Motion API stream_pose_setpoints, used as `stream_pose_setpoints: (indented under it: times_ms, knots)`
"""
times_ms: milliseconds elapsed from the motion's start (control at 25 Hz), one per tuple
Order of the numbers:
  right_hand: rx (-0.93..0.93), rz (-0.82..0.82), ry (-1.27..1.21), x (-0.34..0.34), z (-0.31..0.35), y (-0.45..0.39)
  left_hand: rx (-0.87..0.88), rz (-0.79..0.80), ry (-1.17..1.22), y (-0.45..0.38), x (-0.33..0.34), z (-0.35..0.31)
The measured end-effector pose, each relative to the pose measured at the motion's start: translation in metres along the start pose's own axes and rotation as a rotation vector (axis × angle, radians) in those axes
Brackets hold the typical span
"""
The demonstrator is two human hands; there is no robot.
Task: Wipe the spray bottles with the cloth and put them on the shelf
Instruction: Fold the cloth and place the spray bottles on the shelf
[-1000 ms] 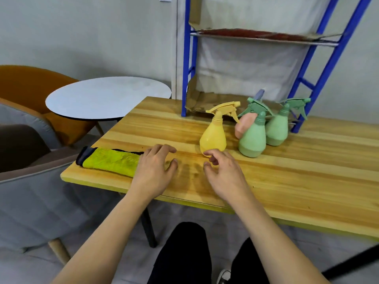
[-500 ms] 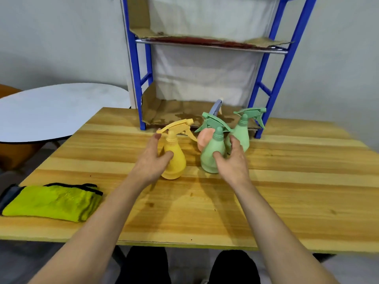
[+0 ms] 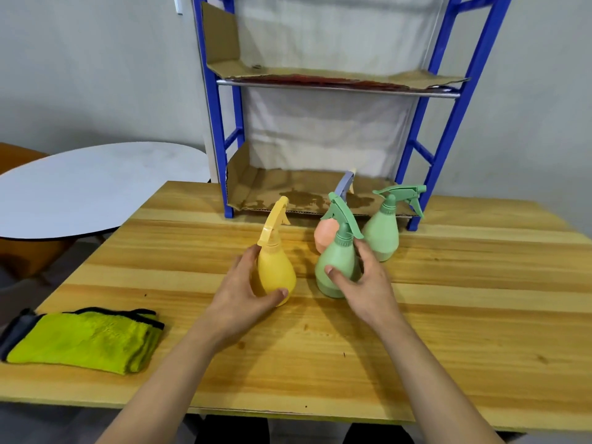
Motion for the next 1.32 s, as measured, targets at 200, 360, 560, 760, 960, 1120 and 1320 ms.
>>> stream_pose_setpoints:
  times_ms: [200,360,560,760,960,1120,1320]
  knots:
    - [-0.005,-0.060,-0.045,-0.004,0.009,0.008,-0.015,-0.058,0.024,0.006,-0.001,-0.006]
    - [-0.058,-0.150,-0.100,-0.026,0.038,0.008,0.034,-0.139,0.082,-0.003,-0.021,-0.035]
    - [-0.133,-0.269,-0.182,-0.081,0.111,-0.026,0.231,-0.259,0.151,-0.033,-0.063,-0.114]
    - [-0.225,-0.333,-0.198,-0.124,0.184,-0.084,0.314,-0.331,0.161,-0.080,-0.092,-0.192]
    - [-0.277,-0.376,-0.203,-0.145,0.224,-0.155,0.375,-0.359,0.170,-0.137,-0.114,-0.255]
    - [-0.267,-0.414,-0.183,-0.145,0.237,-0.212,0.379,-0.353,0.128,-0.186,-0.121,-0.284]
    - [-0.259,-0.434,-0.113,-0.131,0.237,-0.273,0.344,-0.343,0.059,-0.252,-0.107,-0.291]
Point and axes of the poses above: each hand's wrist, its own y-axis away from the middle knuckle, its own x-axis out of the palm, z = x × y, the point moved 4 cm from there along -y, towards the middle knuckle, and after that the axes turned 12 degrees about -z, right-handed, at the moved point
